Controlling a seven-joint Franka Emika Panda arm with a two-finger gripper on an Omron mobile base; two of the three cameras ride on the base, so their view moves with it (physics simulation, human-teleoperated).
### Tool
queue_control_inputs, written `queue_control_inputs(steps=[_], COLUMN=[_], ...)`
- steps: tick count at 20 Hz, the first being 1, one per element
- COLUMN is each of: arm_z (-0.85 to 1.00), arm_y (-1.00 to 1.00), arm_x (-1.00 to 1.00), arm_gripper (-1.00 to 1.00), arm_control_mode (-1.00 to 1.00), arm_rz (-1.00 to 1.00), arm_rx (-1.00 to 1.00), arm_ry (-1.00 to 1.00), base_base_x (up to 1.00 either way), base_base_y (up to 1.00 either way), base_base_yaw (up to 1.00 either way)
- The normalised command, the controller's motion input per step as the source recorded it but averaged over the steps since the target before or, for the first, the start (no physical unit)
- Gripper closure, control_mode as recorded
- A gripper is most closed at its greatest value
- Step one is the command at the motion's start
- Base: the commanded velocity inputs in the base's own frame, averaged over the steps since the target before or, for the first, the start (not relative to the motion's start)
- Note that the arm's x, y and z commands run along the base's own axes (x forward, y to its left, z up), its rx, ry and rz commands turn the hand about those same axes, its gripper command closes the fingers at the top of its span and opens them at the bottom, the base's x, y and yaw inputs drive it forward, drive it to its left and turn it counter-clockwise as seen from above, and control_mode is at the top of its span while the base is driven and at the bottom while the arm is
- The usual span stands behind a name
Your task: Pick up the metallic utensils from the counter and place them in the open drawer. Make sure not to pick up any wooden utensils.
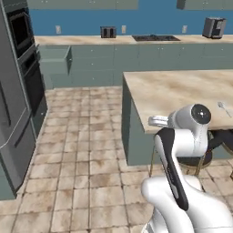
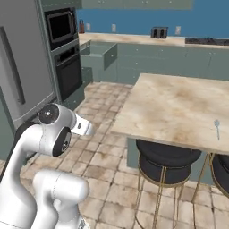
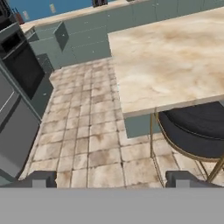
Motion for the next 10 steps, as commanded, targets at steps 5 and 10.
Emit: queue_control_inputs(steps=[5, 10], arm_z=[0.00, 0.00], arm_y=[0.00, 0.00], arm_x=[0.00, 0.00], arm_gripper=[-1.00, -1.00], arm_control_mode=[1.00, 1.00], arm_rz=[0.00, 0.00], arm_rx=[0.00, 0.00], arm_ry=[0.00, 0.00], base_base_x=[0.00, 0.09], base_base_y=[-1.00, -1.00], base_base_yaw=[0.01, 0.02])
